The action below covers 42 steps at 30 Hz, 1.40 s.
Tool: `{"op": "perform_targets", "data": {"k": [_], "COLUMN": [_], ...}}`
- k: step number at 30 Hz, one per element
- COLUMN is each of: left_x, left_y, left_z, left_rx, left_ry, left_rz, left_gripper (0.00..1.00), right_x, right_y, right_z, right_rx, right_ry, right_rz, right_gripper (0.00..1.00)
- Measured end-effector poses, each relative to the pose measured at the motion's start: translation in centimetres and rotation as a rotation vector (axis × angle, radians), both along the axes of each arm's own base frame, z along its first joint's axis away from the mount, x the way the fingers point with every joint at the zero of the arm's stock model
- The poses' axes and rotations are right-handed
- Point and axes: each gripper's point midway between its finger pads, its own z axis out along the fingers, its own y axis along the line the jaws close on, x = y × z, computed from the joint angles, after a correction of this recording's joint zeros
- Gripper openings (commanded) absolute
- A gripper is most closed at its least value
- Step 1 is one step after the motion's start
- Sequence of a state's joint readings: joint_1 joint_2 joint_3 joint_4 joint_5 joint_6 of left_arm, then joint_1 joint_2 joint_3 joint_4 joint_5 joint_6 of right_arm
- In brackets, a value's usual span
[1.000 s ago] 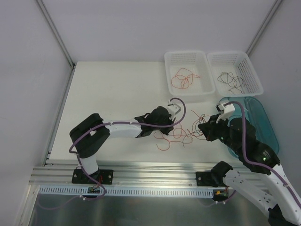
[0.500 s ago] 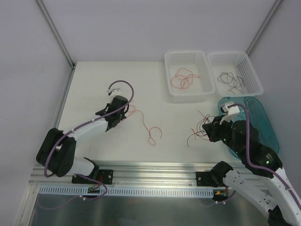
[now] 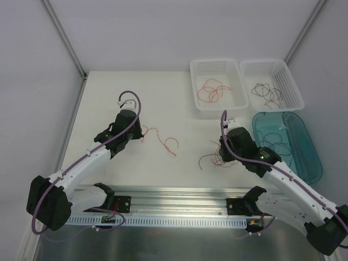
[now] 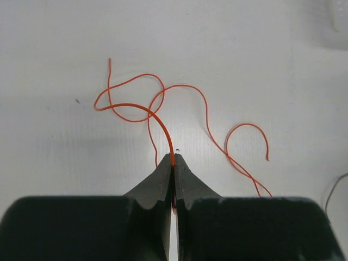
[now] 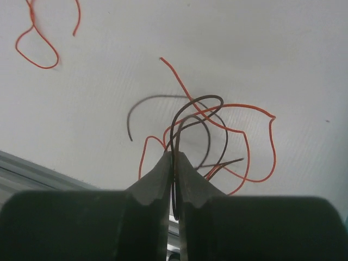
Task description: Untangle the cables
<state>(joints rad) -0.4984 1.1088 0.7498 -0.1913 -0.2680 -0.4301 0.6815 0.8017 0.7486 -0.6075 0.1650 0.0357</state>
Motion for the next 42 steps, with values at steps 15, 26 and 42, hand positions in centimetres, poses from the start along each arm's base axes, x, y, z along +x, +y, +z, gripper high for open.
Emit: {"op": "perform_targets", "data": {"k": [15, 26, 42], "left_x": [1.2, 0.9, -0.1], "left_y": [-5.1, -8.7, -9.1], "left_z": [20.4, 28.4, 24.6], "left_rx": [-0.243, -0.375, -0.41], "left_ry": [-0.292, -0.382, -0.27], "left_rz": [-0.223, -0.397, -0.394], "left_gripper": [0.0, 0.0, 0.0], "right_x": [0.4, -0.6, 4.1], "right_y": [2.1, 4.1, 17.0], "right_z": [-6.4, 4.1, 1.8], "right_rx": [-0.014, 0.233, 0.433], "right_ry": [0.165, -0.148, -0.144], "right_rz": [-0.009, 0.199, 0.504], "right_gripper": [0.89, 0.94, 0.96]}}
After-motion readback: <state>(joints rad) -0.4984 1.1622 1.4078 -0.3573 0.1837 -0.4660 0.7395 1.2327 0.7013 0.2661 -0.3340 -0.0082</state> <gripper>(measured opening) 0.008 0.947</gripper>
